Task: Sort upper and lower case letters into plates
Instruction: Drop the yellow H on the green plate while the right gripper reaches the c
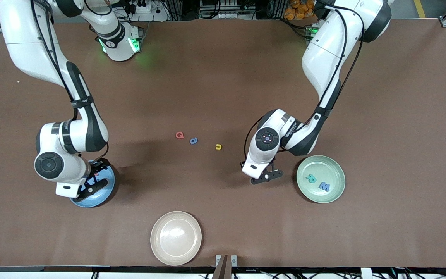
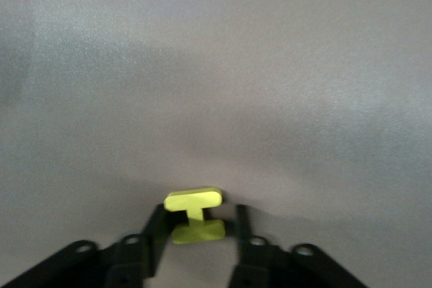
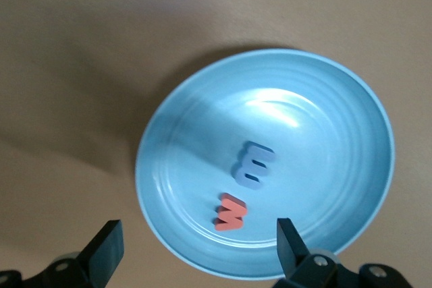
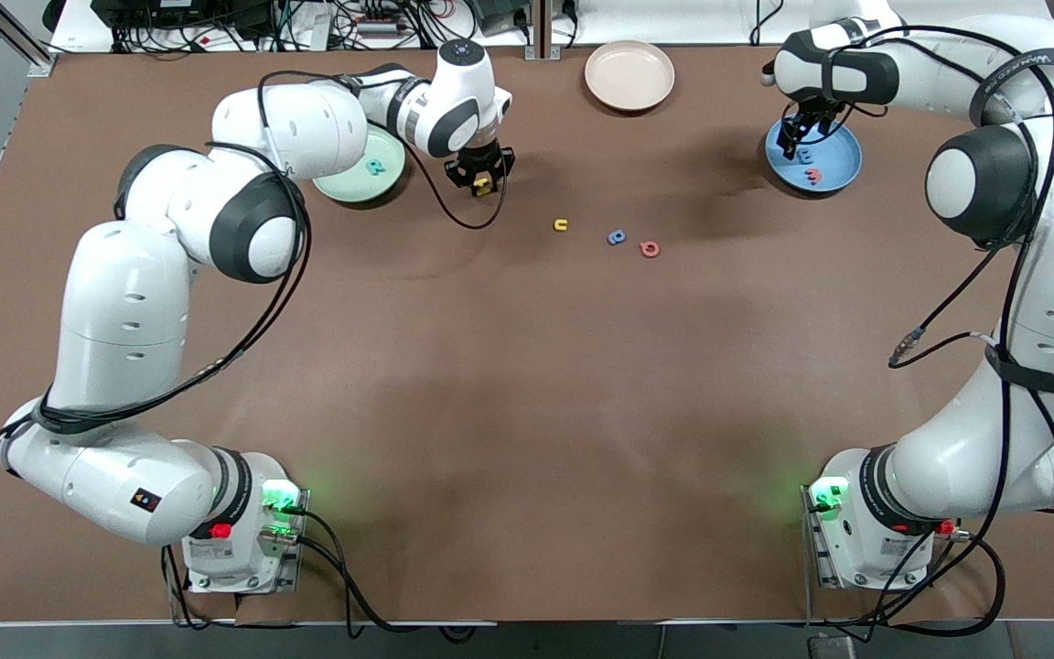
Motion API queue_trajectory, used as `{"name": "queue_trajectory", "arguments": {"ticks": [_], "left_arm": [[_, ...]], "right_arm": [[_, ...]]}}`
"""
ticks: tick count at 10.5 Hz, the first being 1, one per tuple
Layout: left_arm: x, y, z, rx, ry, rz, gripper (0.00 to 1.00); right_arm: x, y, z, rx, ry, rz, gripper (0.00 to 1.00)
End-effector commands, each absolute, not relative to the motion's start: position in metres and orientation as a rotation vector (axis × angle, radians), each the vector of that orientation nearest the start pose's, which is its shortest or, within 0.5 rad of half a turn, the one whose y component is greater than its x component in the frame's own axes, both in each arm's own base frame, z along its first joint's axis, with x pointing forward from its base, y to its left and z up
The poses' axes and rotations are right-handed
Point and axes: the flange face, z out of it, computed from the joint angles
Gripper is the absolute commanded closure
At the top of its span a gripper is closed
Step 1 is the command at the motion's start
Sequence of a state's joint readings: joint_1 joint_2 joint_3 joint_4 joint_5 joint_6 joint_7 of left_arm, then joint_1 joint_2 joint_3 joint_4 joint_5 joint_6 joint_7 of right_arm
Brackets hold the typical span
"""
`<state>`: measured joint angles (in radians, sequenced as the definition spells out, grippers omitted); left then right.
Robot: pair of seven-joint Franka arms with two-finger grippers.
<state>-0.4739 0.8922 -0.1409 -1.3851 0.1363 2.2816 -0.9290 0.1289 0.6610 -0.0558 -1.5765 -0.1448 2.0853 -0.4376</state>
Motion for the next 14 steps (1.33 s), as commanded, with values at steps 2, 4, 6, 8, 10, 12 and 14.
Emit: {"name": "queue_trajectory", "arguments": {"ticks": [2, 4, 6, 8, 10, 12, 14], "left_arm": [[0.636, -0.376, 0.232, -3.117, -0.499, -0.133, 1.00], [0.648, -0.350, 0.281, -3.101, -0.514, -0.152, 1.00], [0.657, -0.302, 0.323, -3.106, -0.445, -0.148, 1.00], [0.665, -0.264, 0.341, -3.122, -0.391, -0.154, 1.00], [0.666, -0.216, 0.334, -3.107, -0.312, -0.106, 1.00], [0.667, -0.185, 0.318, -3.094, -0.299, -0.058, 1.00], [0.669, -0.173, 0.297, -3.079, -0.317, -0.013, 0.82]], "right_arm": [[0.668, 0.118, 0.244, -3.118, -0.912, 0.284, 0.00], [0.654, 0.170, 0.243, -3.089, -0.839, 0.294, 0.00], [0.631, 0.242, 0.242, -3.062, -0.754, 0.287, 0.00], [0.600, 0.328, 0.246, -3.097, -0.549, 0.257, 0.00], [0.580, 0.375, 0.237, -3.125, -0.341, 0.264, 0.00], [0.561, 0.421, 0.232, -3.136, -0.048, 0.215, 0.00], [0.548, 0.452, 0.222, -3.107, 0.114, 0.119, 0.00]]}}
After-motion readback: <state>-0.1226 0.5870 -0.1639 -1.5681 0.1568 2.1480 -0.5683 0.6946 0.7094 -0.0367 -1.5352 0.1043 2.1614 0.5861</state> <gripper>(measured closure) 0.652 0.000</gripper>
